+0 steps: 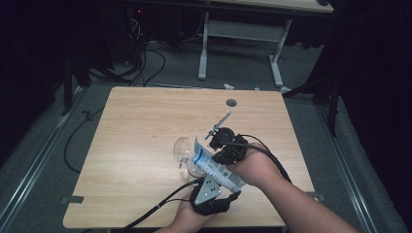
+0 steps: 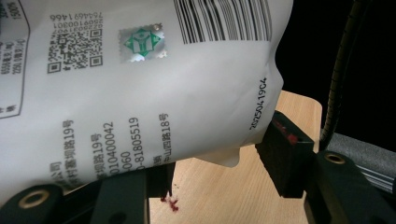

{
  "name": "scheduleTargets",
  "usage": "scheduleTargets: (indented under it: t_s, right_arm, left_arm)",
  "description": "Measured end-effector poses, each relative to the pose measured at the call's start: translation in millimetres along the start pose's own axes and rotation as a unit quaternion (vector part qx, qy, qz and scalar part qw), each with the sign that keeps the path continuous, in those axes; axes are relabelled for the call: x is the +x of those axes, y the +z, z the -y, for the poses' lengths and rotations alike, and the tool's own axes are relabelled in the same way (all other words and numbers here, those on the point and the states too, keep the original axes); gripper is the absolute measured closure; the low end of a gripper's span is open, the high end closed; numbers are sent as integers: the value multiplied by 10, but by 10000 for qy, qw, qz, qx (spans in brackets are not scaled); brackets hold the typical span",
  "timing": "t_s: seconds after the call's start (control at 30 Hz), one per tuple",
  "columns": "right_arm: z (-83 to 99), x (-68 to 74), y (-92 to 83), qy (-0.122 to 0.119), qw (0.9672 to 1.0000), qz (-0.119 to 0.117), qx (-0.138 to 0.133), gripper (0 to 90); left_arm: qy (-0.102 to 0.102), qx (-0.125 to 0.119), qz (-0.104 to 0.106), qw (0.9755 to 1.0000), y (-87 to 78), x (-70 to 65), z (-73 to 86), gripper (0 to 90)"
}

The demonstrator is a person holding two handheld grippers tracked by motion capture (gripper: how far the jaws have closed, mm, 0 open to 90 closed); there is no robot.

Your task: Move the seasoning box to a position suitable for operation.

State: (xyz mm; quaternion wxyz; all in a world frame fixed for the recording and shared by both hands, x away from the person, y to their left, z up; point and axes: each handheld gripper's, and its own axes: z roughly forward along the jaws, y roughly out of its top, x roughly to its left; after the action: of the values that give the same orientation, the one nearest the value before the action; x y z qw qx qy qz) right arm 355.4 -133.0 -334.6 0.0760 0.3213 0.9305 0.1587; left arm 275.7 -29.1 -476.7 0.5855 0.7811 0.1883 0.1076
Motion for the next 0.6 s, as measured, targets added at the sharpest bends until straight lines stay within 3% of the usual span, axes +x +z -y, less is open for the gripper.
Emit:
scheduleTargets:
  t_s: [0.6]
  right_arm:
    - [-36,-8,5,-31,10000,25,26,898]
  left_arm:
    - [-16,-38,-4,10000,-4,13,-17,504]
